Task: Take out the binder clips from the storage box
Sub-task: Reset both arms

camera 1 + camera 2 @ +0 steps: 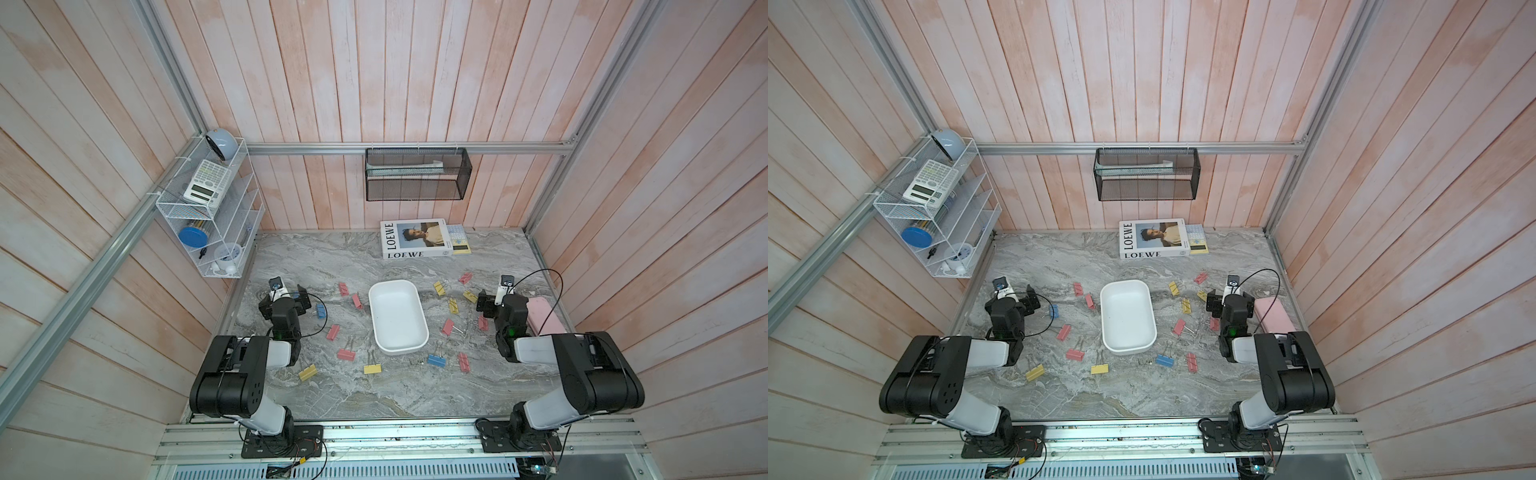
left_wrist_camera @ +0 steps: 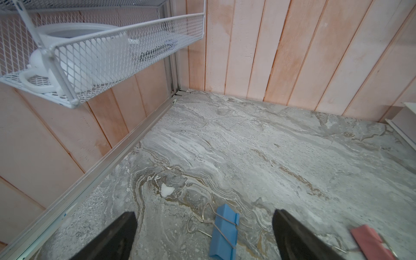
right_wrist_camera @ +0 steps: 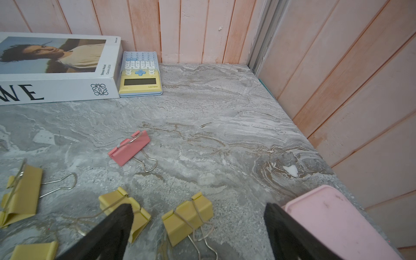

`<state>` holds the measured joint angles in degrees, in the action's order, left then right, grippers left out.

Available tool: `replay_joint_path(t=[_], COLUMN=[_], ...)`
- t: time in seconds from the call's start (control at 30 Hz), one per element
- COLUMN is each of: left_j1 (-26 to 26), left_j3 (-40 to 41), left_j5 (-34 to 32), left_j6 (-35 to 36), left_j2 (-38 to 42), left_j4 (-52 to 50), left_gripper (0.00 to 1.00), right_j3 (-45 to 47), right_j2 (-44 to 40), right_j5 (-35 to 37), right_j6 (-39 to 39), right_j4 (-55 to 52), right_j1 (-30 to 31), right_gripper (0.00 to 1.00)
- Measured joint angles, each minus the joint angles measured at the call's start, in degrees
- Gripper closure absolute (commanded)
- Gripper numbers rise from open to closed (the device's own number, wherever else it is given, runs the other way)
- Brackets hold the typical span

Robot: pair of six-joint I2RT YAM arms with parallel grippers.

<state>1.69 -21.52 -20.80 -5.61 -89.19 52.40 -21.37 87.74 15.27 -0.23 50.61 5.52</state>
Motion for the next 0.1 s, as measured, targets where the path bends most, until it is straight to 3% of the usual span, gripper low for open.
replay_joint_path(t=[0.1], left_j1=[0.13], left_j3=[0.00], left_j5=[0.04], left_j6=[0.24], left_j2=[0.00], left_j4=[0.00], left_gripper=[0.00], right_j3=[0.00], right_j2=[0.00], right_j5=[-0.04], right_j6=[0.02], right_j4=[0.00], right_j1=[0.00], right_gripper=[0.02])
